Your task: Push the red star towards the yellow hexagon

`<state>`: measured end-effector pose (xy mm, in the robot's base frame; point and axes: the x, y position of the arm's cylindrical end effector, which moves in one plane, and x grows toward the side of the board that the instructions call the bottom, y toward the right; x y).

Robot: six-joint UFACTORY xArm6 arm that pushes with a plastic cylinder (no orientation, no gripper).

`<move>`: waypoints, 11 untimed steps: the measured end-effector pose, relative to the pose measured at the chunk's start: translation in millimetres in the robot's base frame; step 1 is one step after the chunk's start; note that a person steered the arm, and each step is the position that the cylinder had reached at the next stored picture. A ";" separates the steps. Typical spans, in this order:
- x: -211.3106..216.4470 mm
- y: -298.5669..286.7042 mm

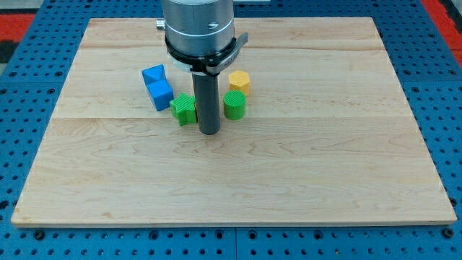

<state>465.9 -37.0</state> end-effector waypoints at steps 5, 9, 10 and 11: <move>-146.0 76.9; -235.0 -7.2; -227.8 12.1; -227.0 15.7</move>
<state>238.9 -21.3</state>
